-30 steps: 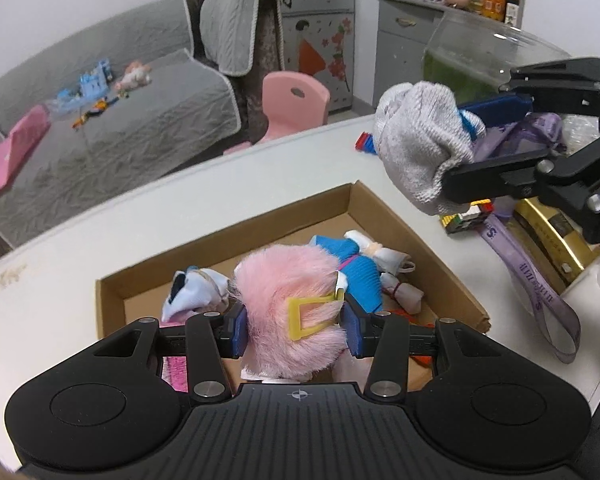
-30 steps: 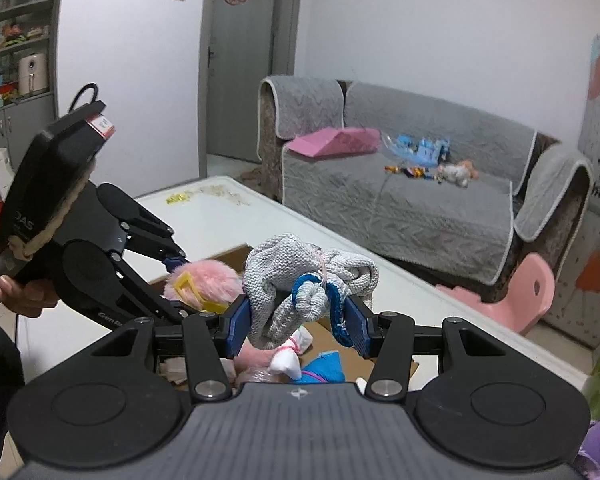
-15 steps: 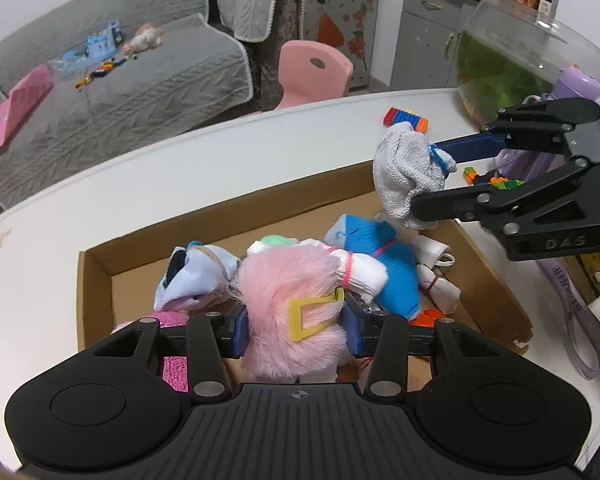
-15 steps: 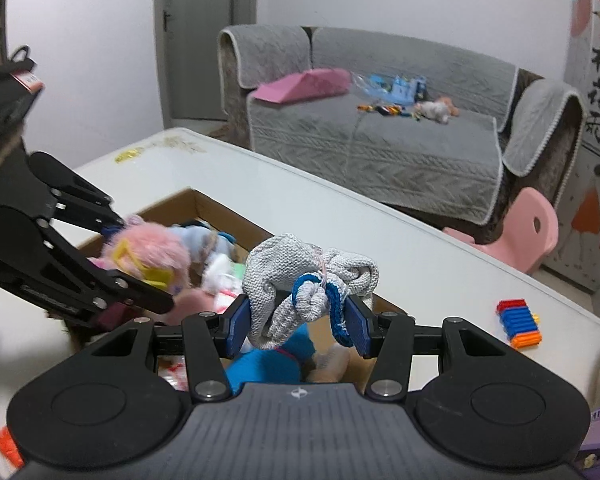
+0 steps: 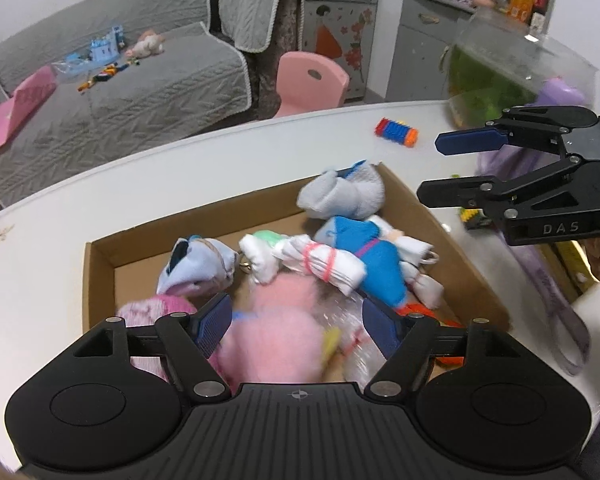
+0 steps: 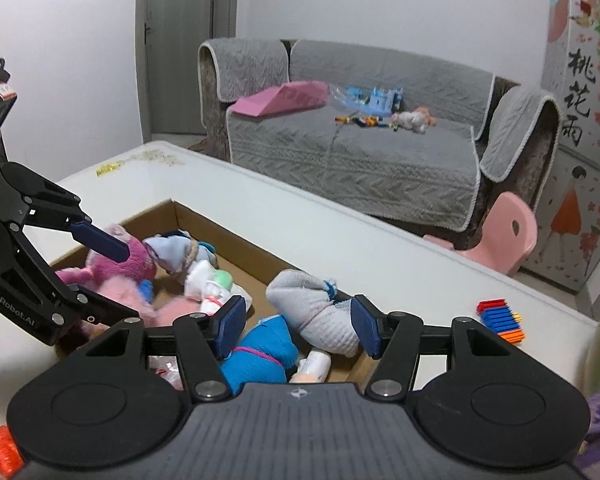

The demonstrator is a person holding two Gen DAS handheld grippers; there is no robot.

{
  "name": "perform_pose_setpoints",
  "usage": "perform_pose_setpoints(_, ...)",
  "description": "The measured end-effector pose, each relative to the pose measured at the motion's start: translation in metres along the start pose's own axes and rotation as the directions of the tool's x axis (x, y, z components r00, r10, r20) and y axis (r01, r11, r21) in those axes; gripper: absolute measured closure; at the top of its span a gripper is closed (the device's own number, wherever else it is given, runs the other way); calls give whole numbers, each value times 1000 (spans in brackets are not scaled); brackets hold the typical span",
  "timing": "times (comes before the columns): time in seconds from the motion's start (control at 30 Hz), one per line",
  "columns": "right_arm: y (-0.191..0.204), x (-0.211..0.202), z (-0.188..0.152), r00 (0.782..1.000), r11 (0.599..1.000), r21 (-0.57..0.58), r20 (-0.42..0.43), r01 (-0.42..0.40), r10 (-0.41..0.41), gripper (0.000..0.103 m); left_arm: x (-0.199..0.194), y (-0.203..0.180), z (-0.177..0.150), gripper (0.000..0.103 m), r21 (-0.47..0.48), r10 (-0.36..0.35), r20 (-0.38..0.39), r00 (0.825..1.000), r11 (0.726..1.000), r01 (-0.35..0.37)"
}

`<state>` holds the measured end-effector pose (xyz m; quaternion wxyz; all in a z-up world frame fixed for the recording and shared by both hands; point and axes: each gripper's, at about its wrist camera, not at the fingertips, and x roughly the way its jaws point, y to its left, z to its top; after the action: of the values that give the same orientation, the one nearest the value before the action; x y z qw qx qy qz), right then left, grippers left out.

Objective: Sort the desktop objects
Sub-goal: 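Lower the pink toy and grey sock bundle into the box and open both tools, then grasp the orange plastic-wrapped bundle with the left tool while the right tool grasps the blue-grey sock bundle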

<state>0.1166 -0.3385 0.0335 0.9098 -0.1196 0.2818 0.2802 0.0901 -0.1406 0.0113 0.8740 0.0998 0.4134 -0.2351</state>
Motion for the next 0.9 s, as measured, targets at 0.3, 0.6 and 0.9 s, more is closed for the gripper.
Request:
perform_pose_setpoints(0.3, 40, -71, -36, 997, 998, -56, 59, -43, 46, 35, -67, -30, -70, 17, 76, -54, 63, 997, 996, 49)
perform_pose_setpoints(0.6, 84, -100, -87, 990, 991, -42, 56, -128, 130, 33, -55, -64, -156, 17, 54, -76, -39, 996, 995, 78)
perform_pose_setpoints(0.9, 100, -77, -94, 986, 986, -23, 30, -162, 163, 31, -35, -73, -181, 30, -13, -75, -72, 995, 997, 74)
